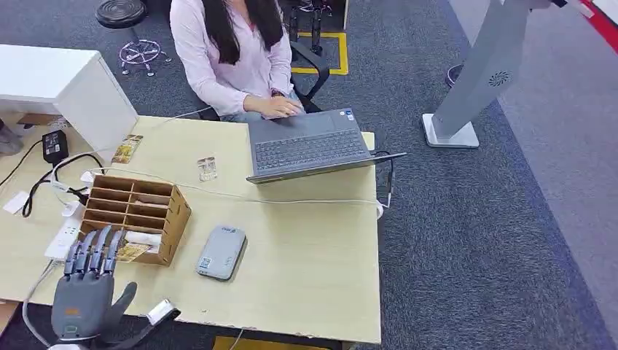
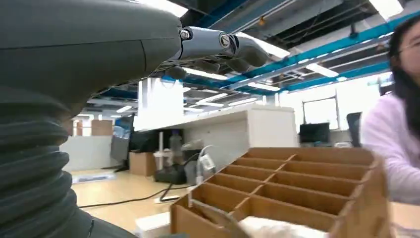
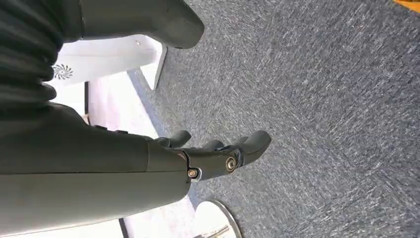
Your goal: Pass the card to the sensor for recognition and then transmit it.
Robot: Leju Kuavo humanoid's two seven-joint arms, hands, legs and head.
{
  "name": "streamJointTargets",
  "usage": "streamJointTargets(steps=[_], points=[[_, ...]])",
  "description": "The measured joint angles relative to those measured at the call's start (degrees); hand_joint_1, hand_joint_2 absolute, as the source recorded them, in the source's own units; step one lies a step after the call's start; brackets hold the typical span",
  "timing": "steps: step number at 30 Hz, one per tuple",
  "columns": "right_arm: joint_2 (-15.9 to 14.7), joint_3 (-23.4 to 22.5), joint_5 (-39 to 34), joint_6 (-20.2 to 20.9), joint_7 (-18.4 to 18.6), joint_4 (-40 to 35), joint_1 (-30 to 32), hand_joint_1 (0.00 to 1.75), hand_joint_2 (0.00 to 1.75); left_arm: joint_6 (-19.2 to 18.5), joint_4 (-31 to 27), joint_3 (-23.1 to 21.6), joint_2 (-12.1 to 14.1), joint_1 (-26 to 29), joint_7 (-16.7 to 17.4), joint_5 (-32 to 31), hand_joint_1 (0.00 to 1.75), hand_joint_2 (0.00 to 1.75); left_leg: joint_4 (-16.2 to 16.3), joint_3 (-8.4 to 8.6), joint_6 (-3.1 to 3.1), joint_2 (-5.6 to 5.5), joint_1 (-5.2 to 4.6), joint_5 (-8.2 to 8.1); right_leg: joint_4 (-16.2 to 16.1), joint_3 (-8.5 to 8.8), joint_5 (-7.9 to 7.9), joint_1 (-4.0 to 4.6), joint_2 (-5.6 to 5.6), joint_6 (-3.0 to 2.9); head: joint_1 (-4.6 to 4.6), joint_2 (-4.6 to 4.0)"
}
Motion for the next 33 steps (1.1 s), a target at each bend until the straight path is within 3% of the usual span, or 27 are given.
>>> streamJointTargets(steps=[5,17,33], points=[[0.0,0.0,0.2,0.1,-0.2,0.0,0.0,0.0,1.75,-0.7,3.8,4.1,0.9,-1.3,-0.4,0.9,0.0,1.75,0.0,0.0,0.0,0.0,0.0,0.0,0.0,0.01,0.0,0.0,0.01,0.0,0.0,0.0],[0.0,0.0,0.4,0.3,-0.4,0.0,-0.1,0.0,1.75,-1.2,9.7,8.1,1.5,-3.4,-0.9,1.2,0.0,1.75,0.0,0.01,0.0,-0.01,0.0,0.0,0.0,0.0,0.0,0.0,0.0,0.0,-0.02,0.0],[-0.1,0.2,0.6,1.5,-1.0,0.0,-0.4,0.0,1.75,-3.1,16.4,8.9,1.2,-10.6,-1.4,-0.4,0.0,1.75,0.0,0.02,-0.01,0.0,-0.01,0.01,0.0,-0.01,0.03,0.0,0.02,-0.02,0.0,0.0]])
